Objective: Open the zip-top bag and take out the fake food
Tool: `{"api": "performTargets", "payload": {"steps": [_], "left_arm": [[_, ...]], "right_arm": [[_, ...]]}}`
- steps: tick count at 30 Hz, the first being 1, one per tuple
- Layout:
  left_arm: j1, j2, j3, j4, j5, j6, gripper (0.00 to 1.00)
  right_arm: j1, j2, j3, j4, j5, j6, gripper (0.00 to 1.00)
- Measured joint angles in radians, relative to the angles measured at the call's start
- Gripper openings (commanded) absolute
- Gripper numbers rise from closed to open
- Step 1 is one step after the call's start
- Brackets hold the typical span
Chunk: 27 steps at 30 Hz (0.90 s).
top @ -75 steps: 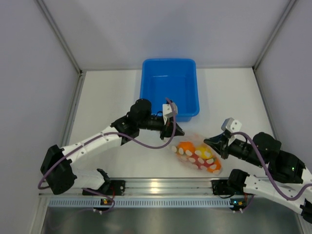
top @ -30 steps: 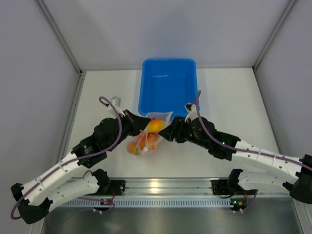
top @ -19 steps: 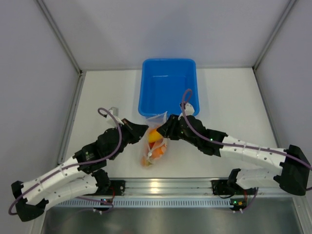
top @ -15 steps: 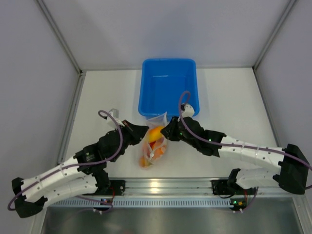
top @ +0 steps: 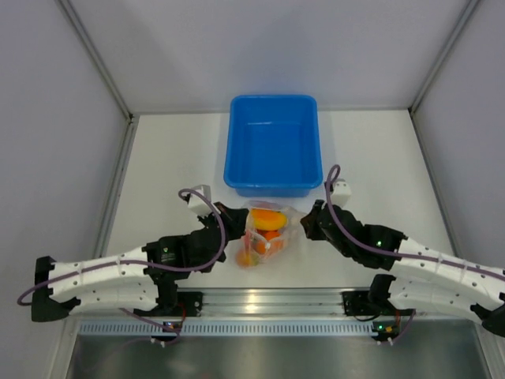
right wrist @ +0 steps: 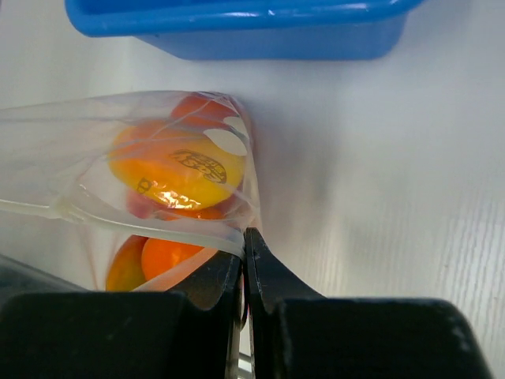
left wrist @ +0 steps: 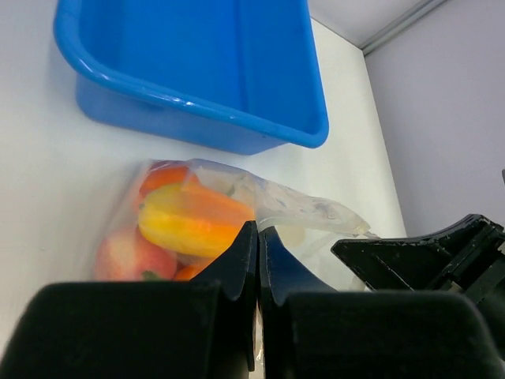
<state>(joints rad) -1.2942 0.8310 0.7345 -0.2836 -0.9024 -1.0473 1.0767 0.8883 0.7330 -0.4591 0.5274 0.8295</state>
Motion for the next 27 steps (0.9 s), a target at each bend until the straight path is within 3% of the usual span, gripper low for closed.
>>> {"api": "performTargets", "payload": {"steps": [9, 15, 20, 27], "left_arm": [[-0.245, 0.171, 0.138, 0.003, -0.247, 0.104, 0.0], [-0.252, 0.236, 0.231, 0.001, -0.266, 0.176, 0.0], [-0.252, 0.289, 0.257, 0.006, -0.261, 0.18, 0.0], [-0.25, 0.315, 0.257, 0.006, -0.235, 0.148, 0.0]], "right_arm": [[-0.005, -0.107, -0.089, -0.134, -0.004, 0.009, 0.13], [-0.006, -0.155, -0.075, -0.132, -0.053, -0.082, 0.26], [-0.008, -0.133, 0.03, -0.116, -0.124, -0.205, 0.36], [-0.008, -0.12, 0.134, -0.028, -0.252, -0.351, 0.38]]}}
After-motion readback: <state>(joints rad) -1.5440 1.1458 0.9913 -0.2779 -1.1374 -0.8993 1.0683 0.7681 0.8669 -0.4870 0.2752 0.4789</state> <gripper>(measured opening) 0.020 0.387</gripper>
